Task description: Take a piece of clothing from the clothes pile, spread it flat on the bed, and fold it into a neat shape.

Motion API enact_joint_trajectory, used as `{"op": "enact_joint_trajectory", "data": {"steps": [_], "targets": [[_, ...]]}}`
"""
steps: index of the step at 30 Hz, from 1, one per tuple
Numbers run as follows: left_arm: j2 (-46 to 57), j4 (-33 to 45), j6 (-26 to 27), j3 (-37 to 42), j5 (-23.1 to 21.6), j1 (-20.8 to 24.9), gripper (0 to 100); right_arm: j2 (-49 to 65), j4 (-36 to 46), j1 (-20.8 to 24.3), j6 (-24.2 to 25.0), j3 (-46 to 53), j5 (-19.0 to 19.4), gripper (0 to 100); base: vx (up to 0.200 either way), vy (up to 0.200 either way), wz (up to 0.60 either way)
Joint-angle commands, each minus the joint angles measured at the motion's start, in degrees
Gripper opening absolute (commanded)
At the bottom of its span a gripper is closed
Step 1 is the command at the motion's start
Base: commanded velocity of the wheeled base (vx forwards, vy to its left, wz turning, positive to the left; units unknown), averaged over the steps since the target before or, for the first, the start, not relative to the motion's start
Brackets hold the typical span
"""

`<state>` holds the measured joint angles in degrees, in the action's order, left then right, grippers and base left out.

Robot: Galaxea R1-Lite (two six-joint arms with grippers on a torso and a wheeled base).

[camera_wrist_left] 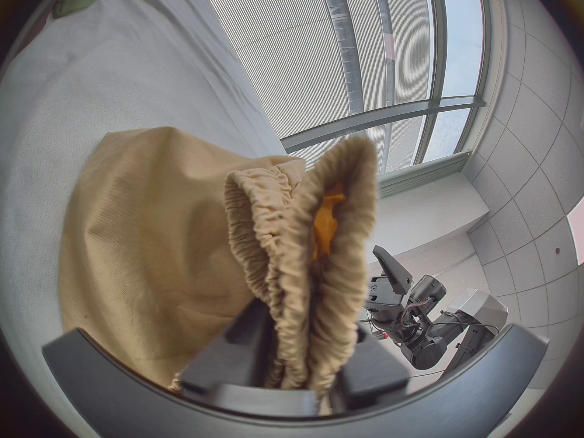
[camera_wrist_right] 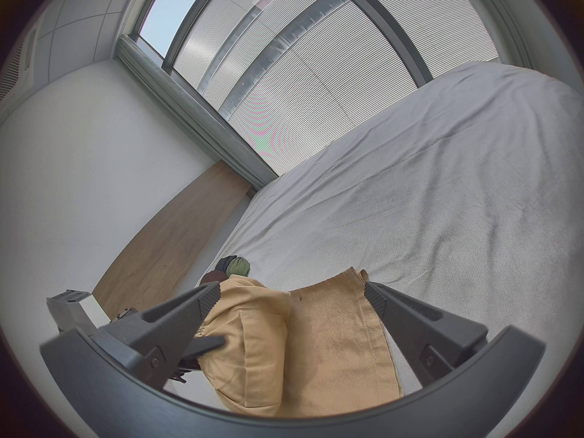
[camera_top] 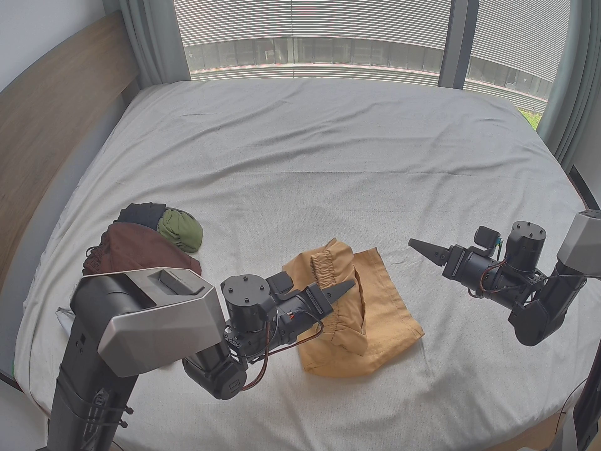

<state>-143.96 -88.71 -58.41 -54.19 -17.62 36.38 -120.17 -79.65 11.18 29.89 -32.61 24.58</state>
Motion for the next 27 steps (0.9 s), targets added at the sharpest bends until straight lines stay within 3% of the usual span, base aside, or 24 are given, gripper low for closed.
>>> {"op": "enact_joint_trajectory", "data": {"steps": [1, 10, 22, 27], "targets": [[-0.09, -0.06, 0.05, -0.48, 0.13, -0.08, 100, -0.06, -0.06, 0.07, -0.01, 0.00, 0.03, 100, 0.000, 0.000, 0.00], [-0.01, -0.06, 0.57, -1.62, 1.09, -0.17, 100, -0.15, -0.06, -0.02, -0.01, 0.09, 0.03, 100, 0.000, 0.000, 0.00], [7.55, -0.15, 0.13, 8.04, 1.44, -2.63, 100, -0.41, -0.06, 0.51, -0.01, 0.53, -0.05, 100, 0.000, 0.000, 0.00], [10.19, -0.15, 2.77, 13.58, 1.27, -5.62, 100, -0.59, -0.06, 0.95, -0.10, 0.79, -0.05, 100, 0.000, 0.000, 0.00]]}}
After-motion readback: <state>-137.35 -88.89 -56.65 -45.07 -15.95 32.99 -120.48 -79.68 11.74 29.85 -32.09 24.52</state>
